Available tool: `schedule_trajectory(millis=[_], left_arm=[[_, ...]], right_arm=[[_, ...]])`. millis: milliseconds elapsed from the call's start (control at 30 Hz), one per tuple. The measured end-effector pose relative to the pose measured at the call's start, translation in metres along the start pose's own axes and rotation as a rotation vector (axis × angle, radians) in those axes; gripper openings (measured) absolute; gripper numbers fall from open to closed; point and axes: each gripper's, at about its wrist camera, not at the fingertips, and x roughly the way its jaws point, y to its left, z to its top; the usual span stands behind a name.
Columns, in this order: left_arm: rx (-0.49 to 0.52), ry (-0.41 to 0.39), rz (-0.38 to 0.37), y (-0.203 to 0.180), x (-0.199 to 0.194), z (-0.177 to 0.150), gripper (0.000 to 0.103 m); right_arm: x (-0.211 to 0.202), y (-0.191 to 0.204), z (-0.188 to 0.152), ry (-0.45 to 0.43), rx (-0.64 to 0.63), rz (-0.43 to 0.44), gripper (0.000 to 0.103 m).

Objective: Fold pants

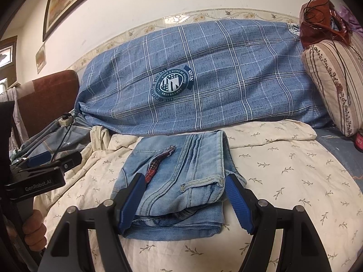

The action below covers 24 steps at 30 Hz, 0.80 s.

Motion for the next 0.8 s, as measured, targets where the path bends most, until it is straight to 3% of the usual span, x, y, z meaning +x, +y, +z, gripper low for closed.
schedule_trajectory(millis=[800], left_arm=[[0.009, 0.007, 0.007, -0.0002, 0.0016, 0.0003, 0.103]], right_arm=[[0.0003, 0.0009, -0.0010, 0.003, -0.002, 0.000, 0.075]])
